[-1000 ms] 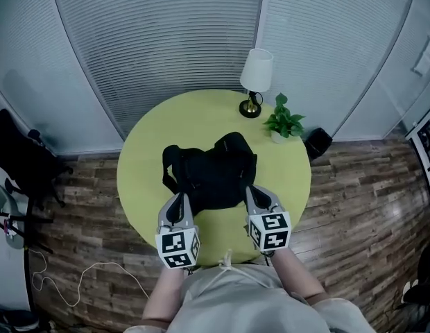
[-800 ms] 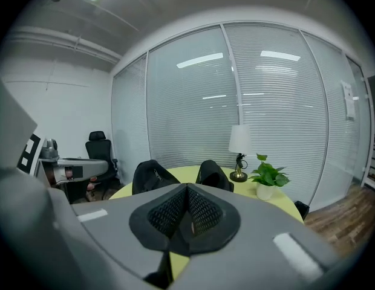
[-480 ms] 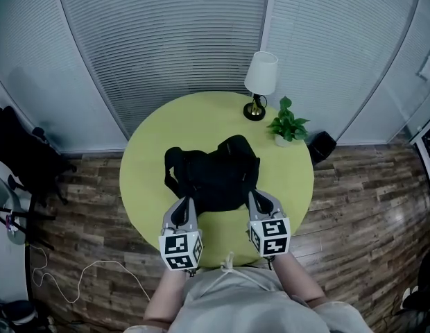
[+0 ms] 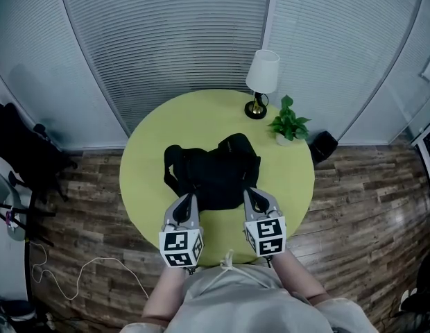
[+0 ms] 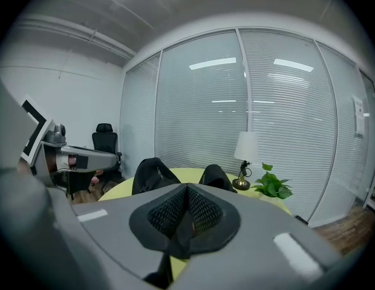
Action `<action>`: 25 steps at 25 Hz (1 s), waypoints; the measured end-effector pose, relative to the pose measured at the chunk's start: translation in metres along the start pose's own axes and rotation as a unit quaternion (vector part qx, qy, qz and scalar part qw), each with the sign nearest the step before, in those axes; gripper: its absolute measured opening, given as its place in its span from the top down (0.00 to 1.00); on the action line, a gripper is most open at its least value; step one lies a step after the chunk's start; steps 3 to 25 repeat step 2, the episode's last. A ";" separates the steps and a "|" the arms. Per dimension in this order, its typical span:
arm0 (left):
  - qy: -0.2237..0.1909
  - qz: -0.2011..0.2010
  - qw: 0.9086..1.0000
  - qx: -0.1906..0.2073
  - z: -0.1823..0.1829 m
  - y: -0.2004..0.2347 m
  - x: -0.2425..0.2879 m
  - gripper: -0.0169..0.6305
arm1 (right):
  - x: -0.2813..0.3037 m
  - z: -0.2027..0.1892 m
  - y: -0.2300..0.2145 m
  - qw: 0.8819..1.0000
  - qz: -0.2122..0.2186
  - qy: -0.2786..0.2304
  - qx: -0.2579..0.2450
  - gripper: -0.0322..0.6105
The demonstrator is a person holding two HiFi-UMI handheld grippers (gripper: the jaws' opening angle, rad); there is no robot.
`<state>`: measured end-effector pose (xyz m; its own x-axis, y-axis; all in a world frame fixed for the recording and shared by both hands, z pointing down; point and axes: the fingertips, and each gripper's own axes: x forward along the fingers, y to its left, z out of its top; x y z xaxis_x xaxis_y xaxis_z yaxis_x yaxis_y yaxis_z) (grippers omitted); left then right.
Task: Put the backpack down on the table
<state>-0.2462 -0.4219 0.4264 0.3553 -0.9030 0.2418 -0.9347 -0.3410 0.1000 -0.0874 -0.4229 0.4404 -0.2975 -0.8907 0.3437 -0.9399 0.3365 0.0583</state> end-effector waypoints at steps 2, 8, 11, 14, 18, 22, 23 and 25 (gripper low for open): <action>0.001 0.000 1.000 0.002 0.000 0.000 0.002 0.96 | 0.002 0.002 0.001 1.000 0.005 -0.002 -0.003 0.95; 0.001 0.000 1.000 0.002 0.000 0.000 0.002 0.96 | 0.002 0.002 0.001 1.000 0.005 -0.002 -0.003 0.95; 0.001 0.000 1.000 0.002 0.000 0.000 0.002 0.96 | 0.002 0.002 0.001 1.000 0.005 -0.002 -0.003 0.95; 0.001 0.000 1.000 0.002 0.000 0.000 0.002 0.96 | 0.002 0.002 0.001 1.000 0.005 -0.002 -0.003 0.95; 0.001 0.000 1.000 0.002 0.000 0.000 0.002 0.96 | 0.002 0.002 0.001 1.000 0.005 -0.002 -0.003 0.95; 0.001 0.000 1.000 0.002 0.000 0.000 0.002 0.96 | 0.002 0.002 0.001 1.000 0.005 -0.002 -0.003 0.95; 0.001 0.000 1.000 0.002 0.000 0.000 0.002 0.96 | 0.002 0.002 0.001 1.000 0.005 -0.002 -0.003 0.95; 0.001 0.000 1.000 0.002 0.000 0.000 0.002 0.96 | 0.002 0.002 0.001 1.000 0.005 -0.002 -0.003 0.95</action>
